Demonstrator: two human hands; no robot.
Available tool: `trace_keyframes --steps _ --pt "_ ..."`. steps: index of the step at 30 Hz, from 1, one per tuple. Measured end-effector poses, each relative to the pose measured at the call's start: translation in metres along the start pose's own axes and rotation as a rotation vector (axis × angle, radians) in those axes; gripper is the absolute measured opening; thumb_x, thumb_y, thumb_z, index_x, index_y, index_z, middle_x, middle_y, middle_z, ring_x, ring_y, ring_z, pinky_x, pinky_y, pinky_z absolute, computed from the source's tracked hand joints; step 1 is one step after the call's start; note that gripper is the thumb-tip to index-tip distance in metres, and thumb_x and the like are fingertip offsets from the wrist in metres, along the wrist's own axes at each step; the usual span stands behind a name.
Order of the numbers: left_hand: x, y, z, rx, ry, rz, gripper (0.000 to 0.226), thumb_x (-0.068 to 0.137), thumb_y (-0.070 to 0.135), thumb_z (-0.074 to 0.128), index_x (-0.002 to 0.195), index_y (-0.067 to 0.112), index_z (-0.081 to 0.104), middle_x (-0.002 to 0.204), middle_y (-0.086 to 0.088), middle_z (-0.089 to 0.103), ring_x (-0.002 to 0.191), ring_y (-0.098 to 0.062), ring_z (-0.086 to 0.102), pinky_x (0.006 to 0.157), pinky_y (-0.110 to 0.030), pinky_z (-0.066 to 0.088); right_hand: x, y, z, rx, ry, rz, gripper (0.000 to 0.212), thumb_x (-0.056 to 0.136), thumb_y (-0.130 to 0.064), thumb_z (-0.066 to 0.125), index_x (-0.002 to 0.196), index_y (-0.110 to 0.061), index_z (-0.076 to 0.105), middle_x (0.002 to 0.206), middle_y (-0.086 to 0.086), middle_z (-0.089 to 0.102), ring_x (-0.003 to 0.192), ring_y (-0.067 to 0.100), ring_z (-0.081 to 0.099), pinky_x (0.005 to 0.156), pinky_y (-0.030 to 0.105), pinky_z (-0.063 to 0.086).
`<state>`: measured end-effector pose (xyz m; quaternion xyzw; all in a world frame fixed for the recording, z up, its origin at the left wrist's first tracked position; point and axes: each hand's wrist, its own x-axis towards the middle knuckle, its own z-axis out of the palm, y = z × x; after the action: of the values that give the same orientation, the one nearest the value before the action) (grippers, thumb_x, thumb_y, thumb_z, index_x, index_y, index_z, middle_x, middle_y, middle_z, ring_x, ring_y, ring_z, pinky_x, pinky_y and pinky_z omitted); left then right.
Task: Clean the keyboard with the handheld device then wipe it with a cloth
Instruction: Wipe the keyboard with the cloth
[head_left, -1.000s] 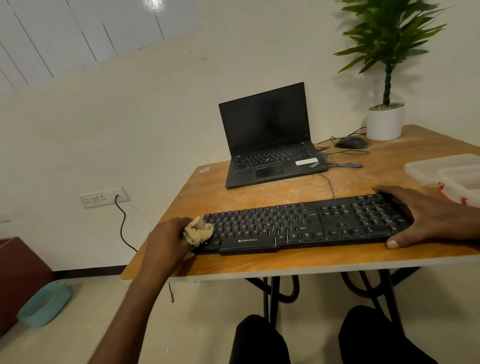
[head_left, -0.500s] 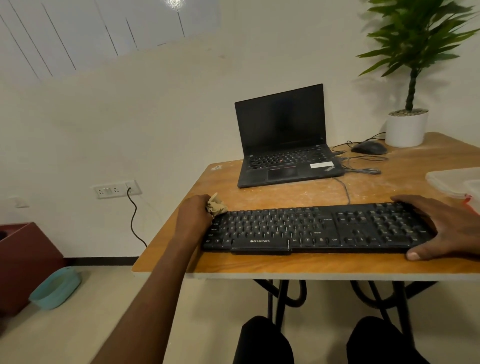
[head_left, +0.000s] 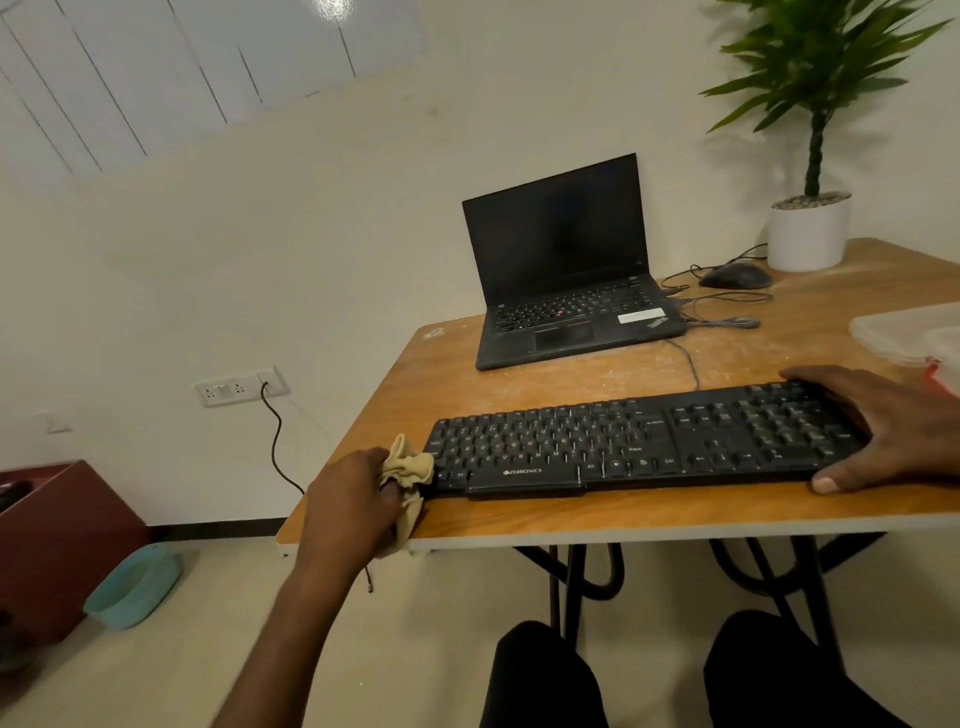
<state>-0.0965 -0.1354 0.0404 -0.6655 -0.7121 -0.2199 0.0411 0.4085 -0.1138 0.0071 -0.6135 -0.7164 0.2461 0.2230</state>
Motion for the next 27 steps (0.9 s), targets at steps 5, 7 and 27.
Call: trace_keyframes --steps 5,7,27 --pt "0.036 0.014 0.009 0.0 0.047 0.036 0.018 0.091 0.012 0.062 0.104 0.015 0.073 0.091 -0.008 0.074 0.08 -0.025 0.062 0.067 -0.031 0.041 -0.001 0.0 -0.002 -0.019 -0.02 -0.012 0.116 0.039 -0.081 0.087 0.126 -0.081 0.01 0.14 -0.018 0.037 0.119 0.005 0.046 0.098 0.033 0.047" --pt "0.056 0.022 0.017 -0.006 0.031 0.047 0.025 0.091 0.009 0.06 0.111 0.013 0.074 0.101 -0.01 0.075 0.092 -0.029 0.067 0.071 -0.033 0.046 -0.003 -0.004 -0.002 -0.011 -0.02 -0.002 0.116 0.037 -0.082 0.086 0.126 -0.081 0.011 0.137 -0.019 0.036 0.117 0.003 0.046 0.094 0.029 0.046" --pt "0.096 0.118 0.047 -0.035 -0.131 0.345 0.038 0.09 0.004 0.066 0.123 0.02 0.073 0.106 -0.005 0.076 0.09 -0.016 0.064 0.074 -0.03 0.049 -0.017 -0.004 -0.016 0.054 -0.08 -0.049 0.126 0.043 -0.084 0.082 0.144 -0.063 0.011 0.134 -0.031 0.031 0.117 -0.007 0.041 0.09 0.02 0.04"
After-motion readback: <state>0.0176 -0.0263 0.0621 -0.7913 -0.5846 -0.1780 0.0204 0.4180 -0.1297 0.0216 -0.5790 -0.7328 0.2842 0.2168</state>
